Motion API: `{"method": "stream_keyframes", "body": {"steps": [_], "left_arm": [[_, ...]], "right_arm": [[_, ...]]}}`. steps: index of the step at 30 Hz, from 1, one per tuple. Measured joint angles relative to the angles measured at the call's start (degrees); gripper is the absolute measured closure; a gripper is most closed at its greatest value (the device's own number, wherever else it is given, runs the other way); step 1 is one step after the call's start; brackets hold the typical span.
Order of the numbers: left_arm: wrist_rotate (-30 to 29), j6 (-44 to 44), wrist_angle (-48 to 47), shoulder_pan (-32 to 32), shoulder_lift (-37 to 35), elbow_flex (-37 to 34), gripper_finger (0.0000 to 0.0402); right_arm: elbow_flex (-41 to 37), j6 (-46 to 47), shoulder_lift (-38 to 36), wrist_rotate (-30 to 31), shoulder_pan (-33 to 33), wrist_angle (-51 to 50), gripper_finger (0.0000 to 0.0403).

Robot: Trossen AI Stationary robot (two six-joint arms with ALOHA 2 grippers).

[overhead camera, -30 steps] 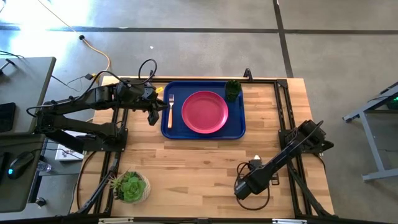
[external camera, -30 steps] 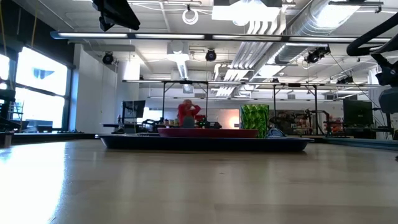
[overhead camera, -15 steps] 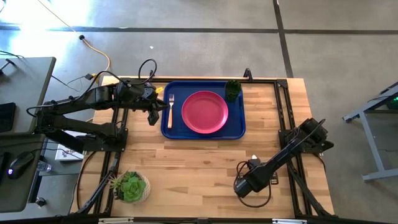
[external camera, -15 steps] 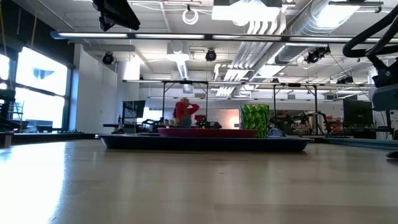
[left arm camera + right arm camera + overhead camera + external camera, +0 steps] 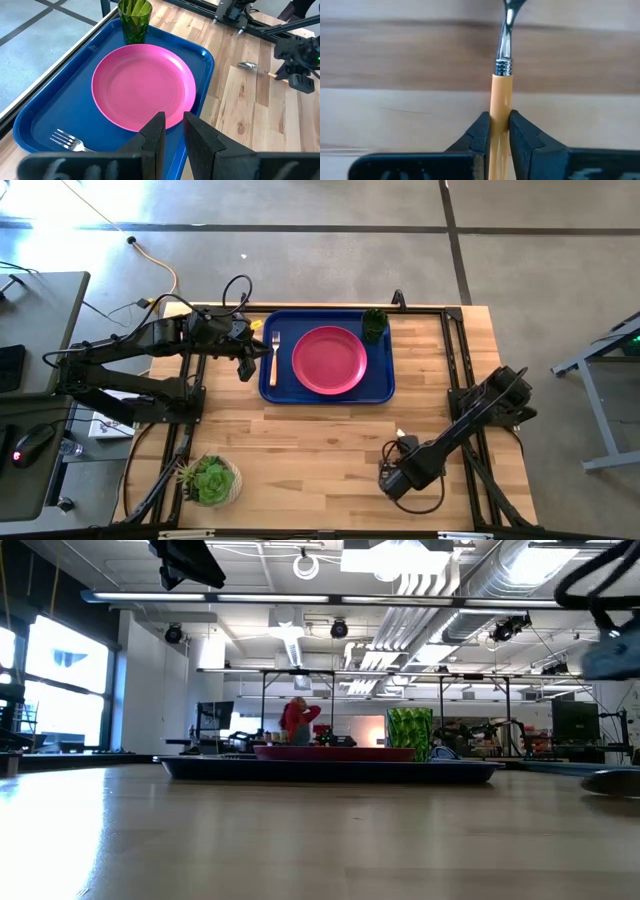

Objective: Pick and place plate/cup/fork/spoon on tray
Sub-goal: Put the yellow spoon between the fork and plate on the blue serving tray

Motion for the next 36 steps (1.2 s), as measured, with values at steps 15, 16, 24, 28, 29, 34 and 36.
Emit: {"method": "stream_keyframes", "body": {"steps": [15,16,24,28,29,34,36], "left_arm": [[0.02,0.09,0.02,0.02,0.0,0.0,0.0342],[0.01,0.09,0.01,0.0,0.01,0.0,0.0342],[0.02,0.13,0.0,0.0,0.02,0.0,0.0342],[0.02,0.13,0.0,0.01,0.02,0.0,0.0342],[0.02,0.13,0.0,0.02,0.02,0.0,0.0342],[0.02,0.15,-0.07,0.01,0.02,0.0,0.0342],[0.01,0.15,-0.07,0.01,0.02,0.0,0.0342]], "right_arm": [[0.11,-6.56,-0.66,25.4,-0.61,18.41,0.0378],[0.11,-7.1,-0.66,26.27,-0.81,19.54,0.038],[0.15,-6.89,-0.68,24.07,-3.92,22.44,0.0391],[0.24,-7.43,-0.35,19.06,-6.34,22.86,0.0392],[0.24,-7.79,-0.35,18.56,-6.91,22.93,0.0392],[0.26,-7.94,-0.33,16.66,-9.35,24.05,0.0392],[0.33,-8.03,0.09,14.06,-10.24,24.07,0.0392]]}}
